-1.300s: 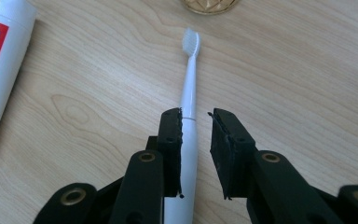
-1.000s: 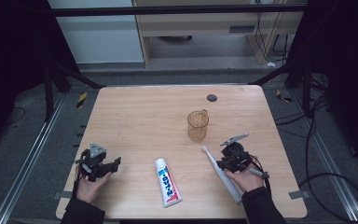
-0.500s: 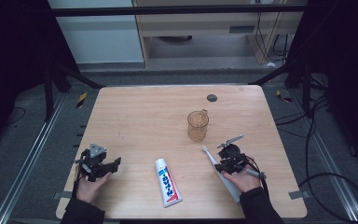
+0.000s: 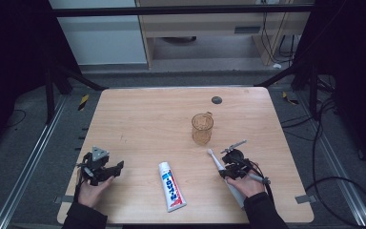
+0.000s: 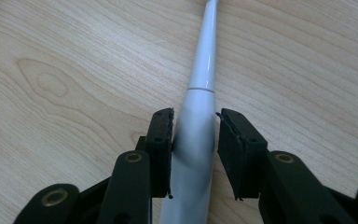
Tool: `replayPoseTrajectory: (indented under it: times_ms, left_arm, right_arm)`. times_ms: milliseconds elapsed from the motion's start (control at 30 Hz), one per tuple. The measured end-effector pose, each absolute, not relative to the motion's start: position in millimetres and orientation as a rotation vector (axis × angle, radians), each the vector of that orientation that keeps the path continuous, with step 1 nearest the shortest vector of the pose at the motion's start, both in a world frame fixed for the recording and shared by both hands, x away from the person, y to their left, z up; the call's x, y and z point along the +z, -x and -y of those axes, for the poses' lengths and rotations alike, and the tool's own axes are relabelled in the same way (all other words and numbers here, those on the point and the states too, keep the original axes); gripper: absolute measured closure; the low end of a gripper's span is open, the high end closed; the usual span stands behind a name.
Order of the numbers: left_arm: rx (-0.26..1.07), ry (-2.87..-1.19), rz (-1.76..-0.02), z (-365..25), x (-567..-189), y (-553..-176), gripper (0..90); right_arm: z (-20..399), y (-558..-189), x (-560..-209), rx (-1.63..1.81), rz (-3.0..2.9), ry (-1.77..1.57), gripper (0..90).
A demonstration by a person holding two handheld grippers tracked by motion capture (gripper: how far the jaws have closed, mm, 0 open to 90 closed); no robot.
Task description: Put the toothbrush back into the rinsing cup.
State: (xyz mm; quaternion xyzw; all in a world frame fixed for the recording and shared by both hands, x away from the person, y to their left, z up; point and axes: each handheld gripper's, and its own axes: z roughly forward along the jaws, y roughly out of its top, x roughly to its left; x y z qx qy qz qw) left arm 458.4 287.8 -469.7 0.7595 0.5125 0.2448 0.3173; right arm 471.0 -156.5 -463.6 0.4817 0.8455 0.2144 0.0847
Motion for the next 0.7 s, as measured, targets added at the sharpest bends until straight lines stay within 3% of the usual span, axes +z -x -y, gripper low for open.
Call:
replayPoseTrajectory:
  times_ms: [700]
  left_arm:
    - [0.638, -2.002, -1.350, -287.7, -469.8, -458.7, 35.0]
  right_arm:
    - [150.6, -470.3, -473.3, 0.607, -2.540, -1.465, 66.8]
